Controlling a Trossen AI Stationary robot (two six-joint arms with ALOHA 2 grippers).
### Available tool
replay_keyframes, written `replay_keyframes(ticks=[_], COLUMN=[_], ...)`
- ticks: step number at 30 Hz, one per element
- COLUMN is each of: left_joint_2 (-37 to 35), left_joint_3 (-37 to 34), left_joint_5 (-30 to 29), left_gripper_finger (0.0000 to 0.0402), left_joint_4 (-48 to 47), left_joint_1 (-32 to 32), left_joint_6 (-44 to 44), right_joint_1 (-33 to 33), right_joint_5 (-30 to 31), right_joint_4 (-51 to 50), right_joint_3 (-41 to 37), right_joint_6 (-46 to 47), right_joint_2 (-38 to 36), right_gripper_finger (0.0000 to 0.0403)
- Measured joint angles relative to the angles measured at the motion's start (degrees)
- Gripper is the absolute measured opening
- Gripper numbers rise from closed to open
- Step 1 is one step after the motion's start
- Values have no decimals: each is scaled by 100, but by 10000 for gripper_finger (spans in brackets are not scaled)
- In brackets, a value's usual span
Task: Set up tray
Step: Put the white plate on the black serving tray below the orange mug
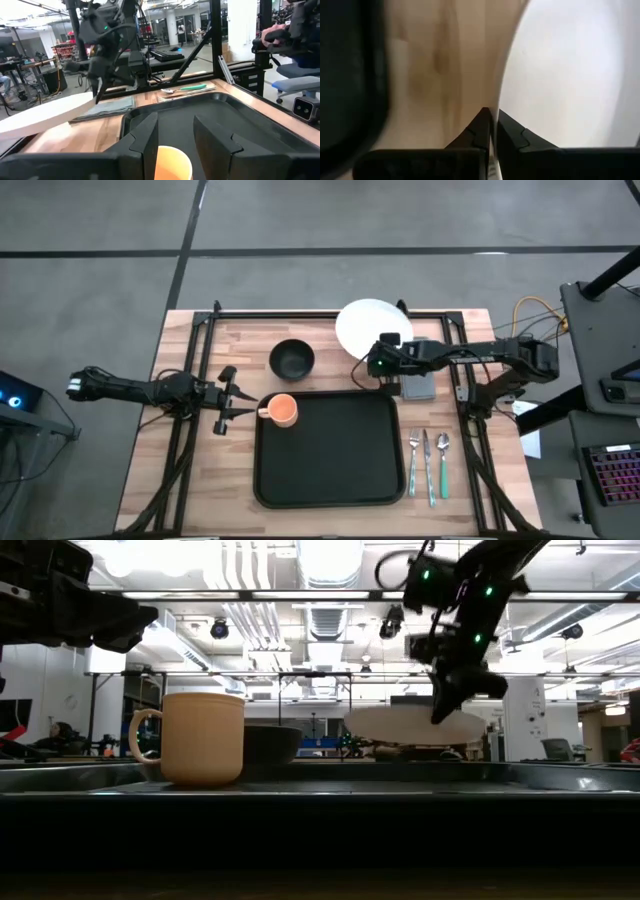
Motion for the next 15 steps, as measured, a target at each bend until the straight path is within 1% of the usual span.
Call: replay_keyframes(ticks=[4,8,13,15], left_joint_2=[0,0,0,0], left_joint_3=[0,0,0,0], left_joint_5=[-1,0,1,0], left_gripper_finger=[105,105,105,105], left_joint_4=[0,-2,-7,-8], left_joint_1=[-1,0,0,-1], left_joint_6=[0,-1,-2,-1], right_joint_1=[274,703,1335,1581], right_joint_5=[-11,19,429,454], right_joint_4=[-145,-259,-520,-597], right_joint_3=[0,0,39,81], right_joint_6=[178,435,730,930], right_joint_2=[-278,-450,-441,-406], right_gripper_finger=[8,8,8,8])
